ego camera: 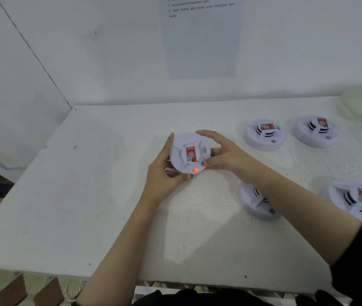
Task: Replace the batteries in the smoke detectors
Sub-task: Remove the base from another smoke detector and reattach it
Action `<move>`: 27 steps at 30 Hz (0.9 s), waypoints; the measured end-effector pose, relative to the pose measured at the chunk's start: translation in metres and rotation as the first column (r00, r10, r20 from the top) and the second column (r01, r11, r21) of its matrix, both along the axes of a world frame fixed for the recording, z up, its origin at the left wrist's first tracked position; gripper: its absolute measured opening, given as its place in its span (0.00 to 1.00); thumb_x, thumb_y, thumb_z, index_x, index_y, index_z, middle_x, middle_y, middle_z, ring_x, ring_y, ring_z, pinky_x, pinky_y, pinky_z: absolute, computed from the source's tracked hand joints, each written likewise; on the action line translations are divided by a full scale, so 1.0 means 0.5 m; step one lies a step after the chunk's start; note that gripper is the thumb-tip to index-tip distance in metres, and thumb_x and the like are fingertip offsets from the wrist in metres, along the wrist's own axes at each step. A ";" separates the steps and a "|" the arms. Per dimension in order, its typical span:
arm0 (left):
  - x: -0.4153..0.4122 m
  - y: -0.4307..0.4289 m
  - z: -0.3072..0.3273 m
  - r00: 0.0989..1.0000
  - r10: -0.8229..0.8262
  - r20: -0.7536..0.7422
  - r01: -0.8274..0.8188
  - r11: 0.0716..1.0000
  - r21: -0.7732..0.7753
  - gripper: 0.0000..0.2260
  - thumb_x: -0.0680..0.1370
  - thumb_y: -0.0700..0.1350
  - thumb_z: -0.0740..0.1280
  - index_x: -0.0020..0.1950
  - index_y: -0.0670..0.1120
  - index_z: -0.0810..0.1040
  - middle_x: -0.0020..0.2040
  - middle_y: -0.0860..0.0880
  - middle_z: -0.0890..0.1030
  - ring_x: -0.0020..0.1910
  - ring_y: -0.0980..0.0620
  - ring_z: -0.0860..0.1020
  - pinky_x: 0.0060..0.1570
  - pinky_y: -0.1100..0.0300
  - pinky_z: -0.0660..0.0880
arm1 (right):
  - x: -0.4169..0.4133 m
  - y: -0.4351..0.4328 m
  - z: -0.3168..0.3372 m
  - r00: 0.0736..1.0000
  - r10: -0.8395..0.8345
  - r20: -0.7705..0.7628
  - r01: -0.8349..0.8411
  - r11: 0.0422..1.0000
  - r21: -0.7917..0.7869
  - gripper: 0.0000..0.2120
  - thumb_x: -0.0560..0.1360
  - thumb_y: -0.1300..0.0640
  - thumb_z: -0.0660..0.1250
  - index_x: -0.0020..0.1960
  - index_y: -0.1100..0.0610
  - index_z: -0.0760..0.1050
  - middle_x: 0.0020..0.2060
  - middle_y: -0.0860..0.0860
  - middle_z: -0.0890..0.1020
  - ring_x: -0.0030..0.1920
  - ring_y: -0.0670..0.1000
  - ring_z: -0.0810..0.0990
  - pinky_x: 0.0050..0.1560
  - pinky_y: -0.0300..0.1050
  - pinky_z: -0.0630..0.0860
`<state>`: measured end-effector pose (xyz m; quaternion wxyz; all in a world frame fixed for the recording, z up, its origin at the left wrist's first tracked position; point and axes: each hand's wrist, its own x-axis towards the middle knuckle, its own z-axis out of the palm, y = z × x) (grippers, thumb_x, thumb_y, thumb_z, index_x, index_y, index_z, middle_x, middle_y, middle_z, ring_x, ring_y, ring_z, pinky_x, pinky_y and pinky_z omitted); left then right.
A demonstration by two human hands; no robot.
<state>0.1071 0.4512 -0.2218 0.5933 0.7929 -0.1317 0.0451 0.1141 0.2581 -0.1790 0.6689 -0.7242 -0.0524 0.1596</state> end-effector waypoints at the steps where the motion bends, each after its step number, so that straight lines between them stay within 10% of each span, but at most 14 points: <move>1: 0.000 0.000 0.000 1.000 0.003 -0.002 -0.003 1.000 0.000 0.42 0.67 0.43 0.78 0.76 0.55 0.59 0.65 0.58 0.75 0.59 0.62 0.77 0.50 0.65 0.78 | 0.000 0.000 0.000 1.000 0.000 -0.001 0.000 1.000 0.000 0.33 0.71 0.75 0.65 0.67 0.46 0.68 0.49 0.62 0.82 0.45 0.52 0.82 0.45 0.38 0.78; 11: 0.002 0.001 0.001 1.000 0.029 -0.005 -0.029 0.999 0.021 0.43 0.69 0.40 0.77 0.77 0.52 0.57 0.62 0.56 0.75 0.55 0.59 0.79 0.46 0.69 0.77 | 0.001 0.001 0.001 1.000 -0.015 -0.006 0.015 1.000 0.018 0.33 0.71 0.74 0.66 0.65 0.43 0.69 0.50 0.60 0.83 0.46 0.50 0.83 0.43 0.37 0.78; 27: 0.004 0.011 -0.002 0.996 0.026 -0.085 -0.027 1.000 -0.008 0.39 0.61 0.39 0.79 0.67 0.53 0.65 0.59 0.53 0.78 0.57 0.49 0.79 0.50 0.46 0.81 | 0.001 0.000 -0.001 1.000 -0.022 -0.013 0.022 1.000 -0.004 0.28 0.71 0.73 0.67 0.63 0.48 0.68 0.51 0.64 0.82 0.47 0.54 0.82 0.48 0.43 0.81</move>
